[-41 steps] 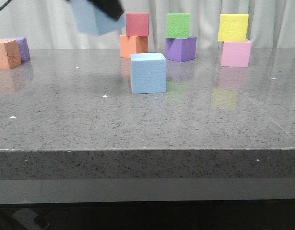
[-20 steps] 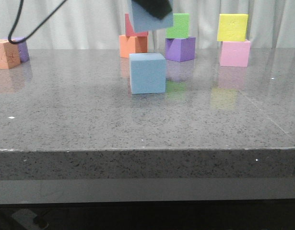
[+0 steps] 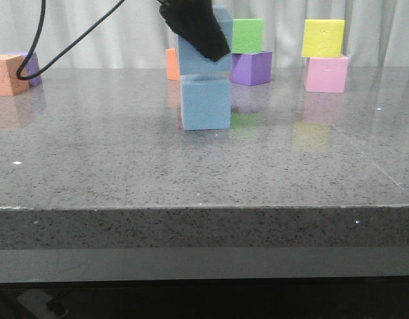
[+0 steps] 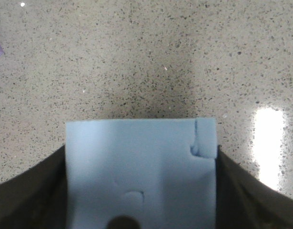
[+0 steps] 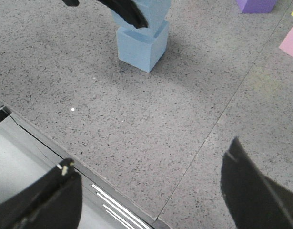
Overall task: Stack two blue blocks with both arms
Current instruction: 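Lower the held cube onto the placed cube and open the left gripper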
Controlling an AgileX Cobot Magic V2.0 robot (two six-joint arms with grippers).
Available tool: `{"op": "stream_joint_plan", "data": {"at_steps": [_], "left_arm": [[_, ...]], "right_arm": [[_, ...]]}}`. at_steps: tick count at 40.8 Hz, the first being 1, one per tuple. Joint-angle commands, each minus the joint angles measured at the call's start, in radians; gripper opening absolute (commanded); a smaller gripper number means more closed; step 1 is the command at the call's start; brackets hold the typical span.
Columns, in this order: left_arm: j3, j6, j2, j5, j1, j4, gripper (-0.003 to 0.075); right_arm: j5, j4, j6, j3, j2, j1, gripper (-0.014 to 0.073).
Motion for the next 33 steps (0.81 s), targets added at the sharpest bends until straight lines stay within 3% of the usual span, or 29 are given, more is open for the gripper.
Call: {"op": "stream_joint_plan", "data": {"at_steps": [1, 10, 19, 33], "left_arm": [[-0.034, 0.005, -0.053, -0.044, -0.002, -0.023, 0.0358], [-0.028, 0.005, -0.049, -0.054, -0.002, -0.023, 0.0366], [-0.028, 0.005, -0.049, -0.057, -0.002, -0.023, 0.0538], [-0.028, 0.005, -0.049, -0.06, -0.002, -0.019, 0.0544]], "right_arm": [[-0.063, -0.002, -0.008, -0.027, -0.006, -0.005, 0.0603], [-0.063, -0.002, -0.008, -0.027, -0.006, -0.005, 0.0603], [-0.063, -0.002, -0.008, -0.027, -0.006, -0.005, 0.0603], [-0.063, -0.002, -0.008, -0.027, -0.006, -0.005, 0.0603]]}}
